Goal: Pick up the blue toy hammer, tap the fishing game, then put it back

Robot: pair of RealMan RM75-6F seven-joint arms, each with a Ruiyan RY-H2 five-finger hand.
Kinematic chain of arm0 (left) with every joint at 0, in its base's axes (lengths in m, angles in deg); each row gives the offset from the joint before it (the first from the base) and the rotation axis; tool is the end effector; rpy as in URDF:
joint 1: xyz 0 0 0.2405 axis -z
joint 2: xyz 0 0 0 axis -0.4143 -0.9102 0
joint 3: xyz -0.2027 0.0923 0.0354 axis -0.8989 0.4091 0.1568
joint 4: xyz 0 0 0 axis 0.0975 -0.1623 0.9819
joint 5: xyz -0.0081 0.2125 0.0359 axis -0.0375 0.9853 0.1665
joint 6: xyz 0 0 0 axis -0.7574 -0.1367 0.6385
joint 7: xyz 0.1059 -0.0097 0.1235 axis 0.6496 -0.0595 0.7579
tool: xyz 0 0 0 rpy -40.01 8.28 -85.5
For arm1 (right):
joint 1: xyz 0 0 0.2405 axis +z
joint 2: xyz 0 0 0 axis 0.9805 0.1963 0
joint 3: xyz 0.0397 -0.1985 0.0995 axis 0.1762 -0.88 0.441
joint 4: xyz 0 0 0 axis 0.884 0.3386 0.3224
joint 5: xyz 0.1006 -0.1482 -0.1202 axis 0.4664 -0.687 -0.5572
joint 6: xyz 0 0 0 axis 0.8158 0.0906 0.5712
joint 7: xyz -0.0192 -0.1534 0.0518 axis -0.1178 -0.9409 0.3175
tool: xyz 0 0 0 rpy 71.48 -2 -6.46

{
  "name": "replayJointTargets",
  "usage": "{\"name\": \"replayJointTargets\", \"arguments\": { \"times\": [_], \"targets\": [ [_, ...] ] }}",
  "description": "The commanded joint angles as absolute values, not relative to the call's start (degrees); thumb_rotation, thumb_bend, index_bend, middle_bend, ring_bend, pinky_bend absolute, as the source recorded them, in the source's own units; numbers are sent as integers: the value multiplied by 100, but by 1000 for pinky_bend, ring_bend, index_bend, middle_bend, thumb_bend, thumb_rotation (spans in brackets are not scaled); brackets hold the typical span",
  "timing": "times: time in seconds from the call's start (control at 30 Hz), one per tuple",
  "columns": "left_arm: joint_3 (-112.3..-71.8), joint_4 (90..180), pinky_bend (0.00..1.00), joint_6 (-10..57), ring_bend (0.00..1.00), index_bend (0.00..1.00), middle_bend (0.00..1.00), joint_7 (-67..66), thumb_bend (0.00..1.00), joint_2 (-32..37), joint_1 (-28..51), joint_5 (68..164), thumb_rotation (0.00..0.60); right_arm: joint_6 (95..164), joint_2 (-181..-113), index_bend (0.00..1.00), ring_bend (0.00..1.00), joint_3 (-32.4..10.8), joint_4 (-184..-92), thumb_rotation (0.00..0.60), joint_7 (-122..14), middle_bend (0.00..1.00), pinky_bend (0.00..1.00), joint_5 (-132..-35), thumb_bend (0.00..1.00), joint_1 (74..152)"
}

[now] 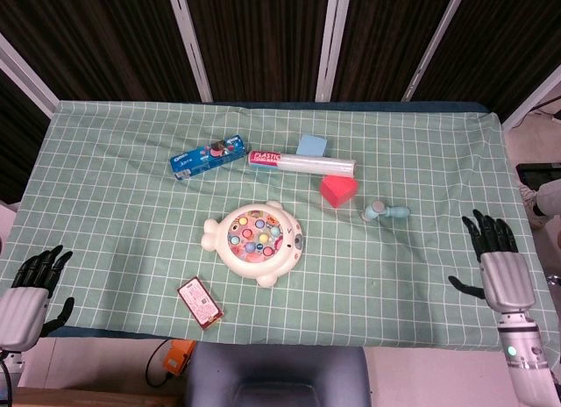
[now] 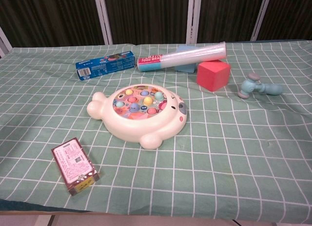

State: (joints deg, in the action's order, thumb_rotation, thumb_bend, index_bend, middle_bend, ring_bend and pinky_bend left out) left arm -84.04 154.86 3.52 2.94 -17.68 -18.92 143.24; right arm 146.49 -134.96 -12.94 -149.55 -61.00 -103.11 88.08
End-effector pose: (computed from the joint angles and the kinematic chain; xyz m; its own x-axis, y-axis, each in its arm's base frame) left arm -0.2839 0.1913 0.1322 0.4741 0.0569 0.8786 0.8800 -0.0636 -0.4708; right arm -0.2840 -0.2415 0.1234 0.4647 0.0476 0.8842 -0.8850 -0.0072 0.4655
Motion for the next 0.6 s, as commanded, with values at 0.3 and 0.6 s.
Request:
{"name": "replayJointTargets", "arguments": {
  "times": [0.3,0.6],
  "targets": [
    [-8455,15500,99,434,0,0,0,464,416,-1719,-1865,14176,600,12084,-14284,617,252,-306,-12850,600,-5400,382,349,-9110,263,10730],
    [-8494,15493,99,590,0,0,0,538,417,-1693,-1790,14050,600,11348,-14828,627,252,-381,-11731,600,-5567,394,338,-9096,328,11522]
  ]
}}
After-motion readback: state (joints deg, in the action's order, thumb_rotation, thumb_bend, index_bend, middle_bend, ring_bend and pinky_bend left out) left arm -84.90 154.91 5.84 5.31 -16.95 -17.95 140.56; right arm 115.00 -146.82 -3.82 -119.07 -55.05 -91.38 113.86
